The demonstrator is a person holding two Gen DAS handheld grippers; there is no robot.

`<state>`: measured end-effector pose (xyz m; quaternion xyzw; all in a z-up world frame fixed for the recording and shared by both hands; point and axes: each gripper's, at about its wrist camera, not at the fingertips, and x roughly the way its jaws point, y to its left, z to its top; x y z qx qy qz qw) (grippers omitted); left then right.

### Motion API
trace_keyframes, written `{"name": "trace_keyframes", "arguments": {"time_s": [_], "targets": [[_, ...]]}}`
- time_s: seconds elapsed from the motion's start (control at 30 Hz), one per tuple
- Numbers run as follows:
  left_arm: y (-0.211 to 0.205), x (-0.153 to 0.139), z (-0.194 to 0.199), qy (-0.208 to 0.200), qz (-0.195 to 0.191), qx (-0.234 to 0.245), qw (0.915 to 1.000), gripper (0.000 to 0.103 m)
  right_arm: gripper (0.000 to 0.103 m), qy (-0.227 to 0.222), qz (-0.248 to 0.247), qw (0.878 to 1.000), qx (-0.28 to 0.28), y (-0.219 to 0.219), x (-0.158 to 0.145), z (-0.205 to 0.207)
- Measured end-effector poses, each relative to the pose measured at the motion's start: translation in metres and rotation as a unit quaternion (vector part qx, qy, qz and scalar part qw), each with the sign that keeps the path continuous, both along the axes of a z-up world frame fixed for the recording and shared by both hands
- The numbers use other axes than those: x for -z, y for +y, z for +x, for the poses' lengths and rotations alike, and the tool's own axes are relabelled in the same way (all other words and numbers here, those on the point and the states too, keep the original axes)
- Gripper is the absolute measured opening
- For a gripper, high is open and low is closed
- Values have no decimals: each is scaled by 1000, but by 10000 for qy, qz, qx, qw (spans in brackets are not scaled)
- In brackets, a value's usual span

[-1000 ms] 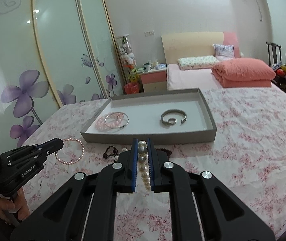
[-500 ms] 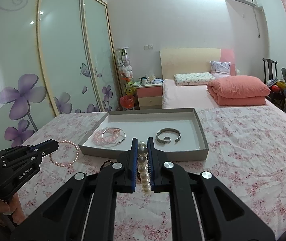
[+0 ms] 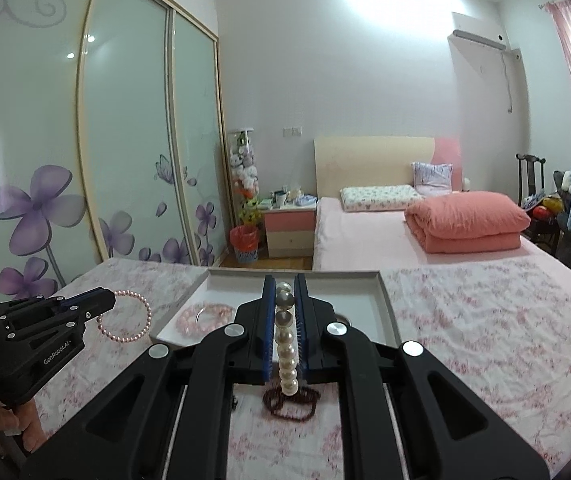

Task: Organize jewelry
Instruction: 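Carry the white pearl bracelet with the right tool while the left carries the pink pearl necklace over the tray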

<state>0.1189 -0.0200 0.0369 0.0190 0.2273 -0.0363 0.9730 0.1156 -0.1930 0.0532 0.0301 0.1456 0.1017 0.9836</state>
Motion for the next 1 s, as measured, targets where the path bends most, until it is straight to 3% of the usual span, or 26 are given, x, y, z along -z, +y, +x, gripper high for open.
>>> {"name": "trace_keyframes", "arguments": {"time_s": [0.6, 1.0], "targets": [[-7, -8, 77, -78, 14, -128, 9999, 7, 10, -63, 61, 9998, 167, 11, -3, 74], [-14, 22, 124, 271, -24, -22, 9996, 7, 10, 512, 150, 9984, 194, 14, 29, 121]]}}
